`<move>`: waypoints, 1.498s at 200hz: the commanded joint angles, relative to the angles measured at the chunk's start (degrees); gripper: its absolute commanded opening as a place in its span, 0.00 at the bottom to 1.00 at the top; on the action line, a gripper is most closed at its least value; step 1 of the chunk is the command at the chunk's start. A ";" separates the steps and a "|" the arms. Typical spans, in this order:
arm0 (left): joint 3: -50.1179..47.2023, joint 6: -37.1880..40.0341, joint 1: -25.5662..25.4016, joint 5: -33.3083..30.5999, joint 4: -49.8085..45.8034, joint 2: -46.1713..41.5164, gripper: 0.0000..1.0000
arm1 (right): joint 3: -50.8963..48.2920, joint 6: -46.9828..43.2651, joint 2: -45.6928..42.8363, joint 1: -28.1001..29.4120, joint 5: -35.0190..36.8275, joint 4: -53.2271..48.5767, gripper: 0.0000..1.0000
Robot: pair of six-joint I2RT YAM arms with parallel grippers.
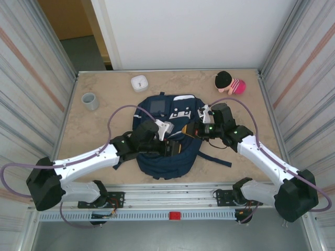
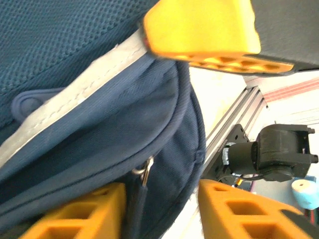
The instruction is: Pack the student bag
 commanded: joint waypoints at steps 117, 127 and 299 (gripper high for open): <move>-12.53 8.00 5.26 -16.27 -13.71 -17.52 0.00 | 3.93 -13.94 -3.08 -20.20 -15.63 -11.92 0.00; -13.85 8.58 6.46 -15.70 -13.37 -19.07 0.00 | 4.15 -14.41 -2.89 -20.95 -16.20 -12.27 0.00; -5.32 20.18 9.41 5.03 -5.74 -19.92 0.00 | 7.05 -63.79 1.75 17.60 18.65 -9.66 0.72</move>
